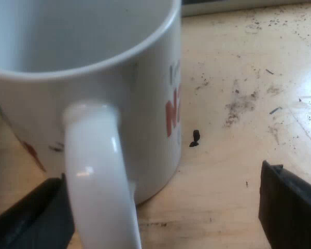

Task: Place mug into machine

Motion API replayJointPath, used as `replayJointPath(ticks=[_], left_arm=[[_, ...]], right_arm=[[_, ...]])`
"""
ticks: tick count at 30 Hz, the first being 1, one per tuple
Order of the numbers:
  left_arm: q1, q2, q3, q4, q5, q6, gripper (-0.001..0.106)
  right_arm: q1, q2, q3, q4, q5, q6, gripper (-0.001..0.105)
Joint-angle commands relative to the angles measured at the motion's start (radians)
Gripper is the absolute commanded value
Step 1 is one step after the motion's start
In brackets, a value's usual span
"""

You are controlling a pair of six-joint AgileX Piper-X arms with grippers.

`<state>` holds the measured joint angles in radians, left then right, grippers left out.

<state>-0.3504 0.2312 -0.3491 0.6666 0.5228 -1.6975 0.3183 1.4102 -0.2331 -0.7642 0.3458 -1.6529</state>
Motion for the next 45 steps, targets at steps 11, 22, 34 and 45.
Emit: replayJointPath(ticks=[11, 22, 34, 45], left_arm=[[-0.004, -0.002, -0.003, -0.015, 0.007, -0.003, 0.087], [-0.004, -0.002, 0.038, -0.048, 0.007, -0.003, 0.087], [-0.004, -0.001, 0.05, -0.091, 0.007, -0.003, 0.087], [-0.004, -0.001, 0.082, -0.135, 0.007, -0.003, 0.087]], right_arm=[[-0.019, 0.067, -0.071, -0.032, -0.095, -0.074, 0.071], [-0.019, 0.067, -0.071, -0.009, -0.095, -0.074, 0.025], [0.034, -0.014, -0.071, -0.003, -0.097, -0.164, 0.0], [0.153, -0.358, -0.071, 0.376, -0.019, -0.188, 0.0]])
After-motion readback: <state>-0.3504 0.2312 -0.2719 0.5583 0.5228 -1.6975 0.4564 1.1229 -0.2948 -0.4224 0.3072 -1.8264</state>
